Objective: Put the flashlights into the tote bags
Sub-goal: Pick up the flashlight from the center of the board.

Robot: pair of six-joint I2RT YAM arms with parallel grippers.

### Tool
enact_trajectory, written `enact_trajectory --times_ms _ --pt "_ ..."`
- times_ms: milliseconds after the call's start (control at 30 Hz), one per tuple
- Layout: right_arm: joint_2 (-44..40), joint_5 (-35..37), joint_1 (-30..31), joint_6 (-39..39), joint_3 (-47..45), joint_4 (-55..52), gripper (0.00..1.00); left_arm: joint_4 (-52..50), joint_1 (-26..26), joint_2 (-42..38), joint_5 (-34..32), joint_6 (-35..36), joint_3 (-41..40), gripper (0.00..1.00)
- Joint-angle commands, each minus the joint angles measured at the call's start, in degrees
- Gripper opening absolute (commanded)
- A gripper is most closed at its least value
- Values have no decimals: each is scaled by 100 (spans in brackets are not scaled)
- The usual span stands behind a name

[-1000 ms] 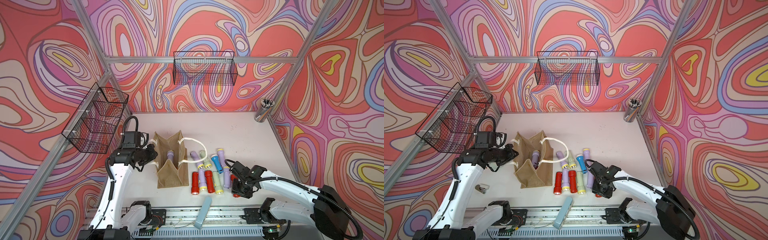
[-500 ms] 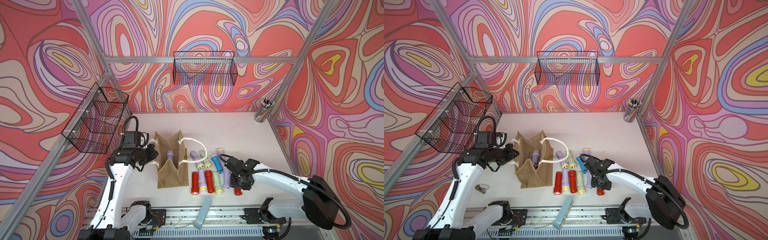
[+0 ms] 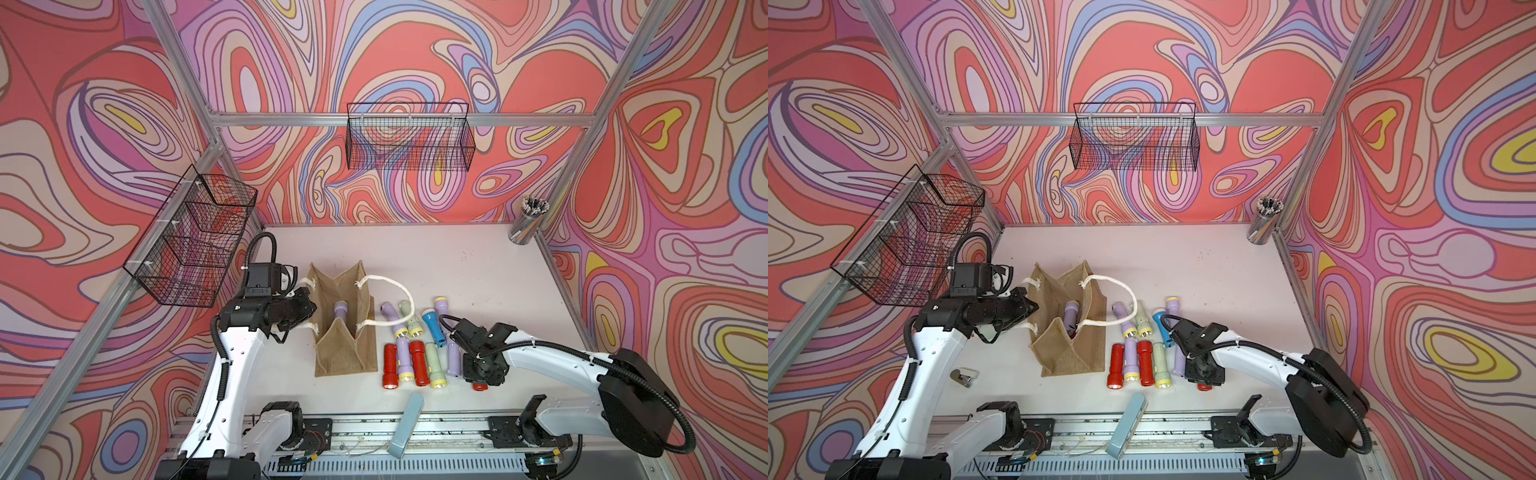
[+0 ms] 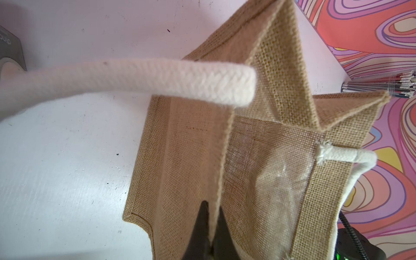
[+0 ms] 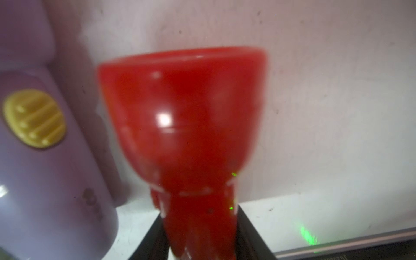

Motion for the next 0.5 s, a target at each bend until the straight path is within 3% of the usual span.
enact_trajectory --times_ms 0,233,467 --pt "141 62 28 -75 -18 219 36 4 40 -175 -9 -102 -91 4" --pt "117 46 27 -29 67 53 17 -133 40 -311 -154 -71 -61 4" --pt "-284 799 28 -60 985 -798 14 -54 38 -126 119 -13 -17 4"
